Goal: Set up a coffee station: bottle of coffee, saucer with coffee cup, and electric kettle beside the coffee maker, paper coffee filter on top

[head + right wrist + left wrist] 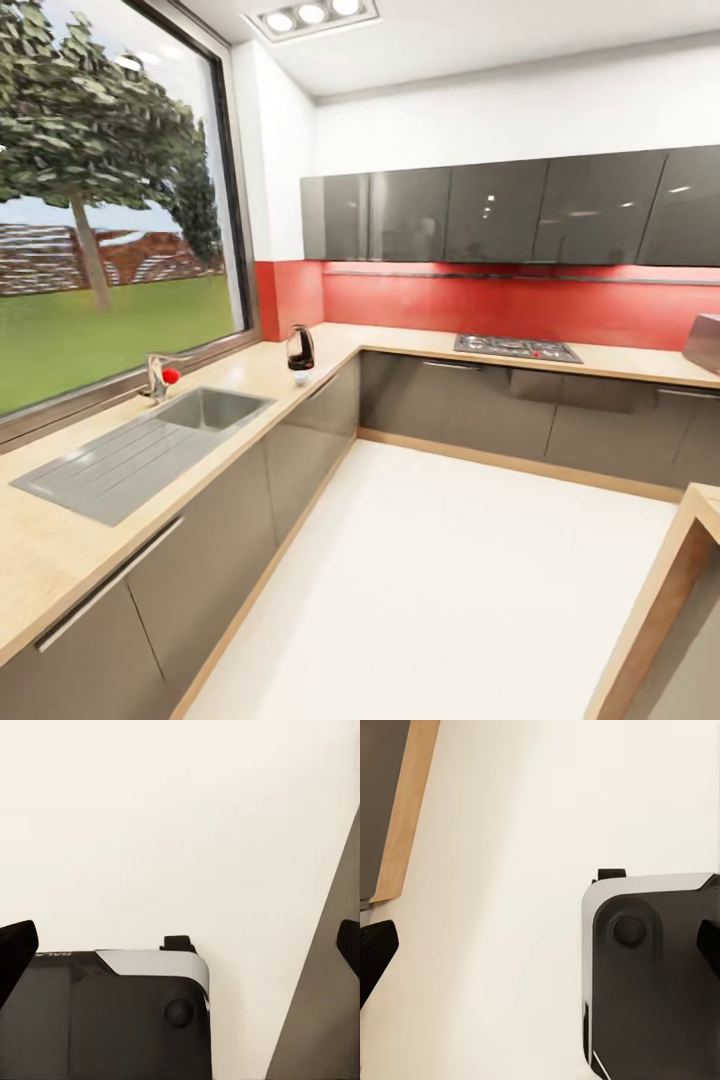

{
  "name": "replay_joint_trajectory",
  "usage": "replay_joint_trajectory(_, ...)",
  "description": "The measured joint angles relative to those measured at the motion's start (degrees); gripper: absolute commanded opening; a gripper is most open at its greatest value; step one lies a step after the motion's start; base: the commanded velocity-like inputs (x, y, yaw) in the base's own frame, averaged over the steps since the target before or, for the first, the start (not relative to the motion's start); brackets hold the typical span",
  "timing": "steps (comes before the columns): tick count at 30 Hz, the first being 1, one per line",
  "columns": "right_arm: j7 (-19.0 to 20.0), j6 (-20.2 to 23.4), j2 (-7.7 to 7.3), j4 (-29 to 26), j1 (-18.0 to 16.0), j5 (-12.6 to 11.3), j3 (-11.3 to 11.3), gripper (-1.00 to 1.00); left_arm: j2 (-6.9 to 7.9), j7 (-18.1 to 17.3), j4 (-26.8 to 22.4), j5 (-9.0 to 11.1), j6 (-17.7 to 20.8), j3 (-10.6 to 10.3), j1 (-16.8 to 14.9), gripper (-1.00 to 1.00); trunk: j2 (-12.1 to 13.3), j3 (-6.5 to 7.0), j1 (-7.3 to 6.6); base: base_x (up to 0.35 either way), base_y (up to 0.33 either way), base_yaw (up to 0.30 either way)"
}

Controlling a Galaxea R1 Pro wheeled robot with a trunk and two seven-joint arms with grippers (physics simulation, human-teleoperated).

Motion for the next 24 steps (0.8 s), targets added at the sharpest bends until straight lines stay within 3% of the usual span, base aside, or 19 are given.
replay_joint_trajectory(11, -0.03, -0.05, 0.08, 0.01, 0.00, 0.01, 0.10, 1.00, 0.00, 0.01, 0.00, 0.16, 0.00, 0.25, 0.00, 1.00, 0.00, -0.95, 0.00, 0.281, -0.159, 0.000)
replay_joint_trajectory(24, 0.12, 0.02, 0.35, 0.09, -0.01, 0.00, 0.12, 1.00, 0.00, 0.08, -0.19, 0.25, 0.00, 0.18, 0.01, 1.00, 0.00, -2.12, 0.00, 0.319, -0.015, 0.062)
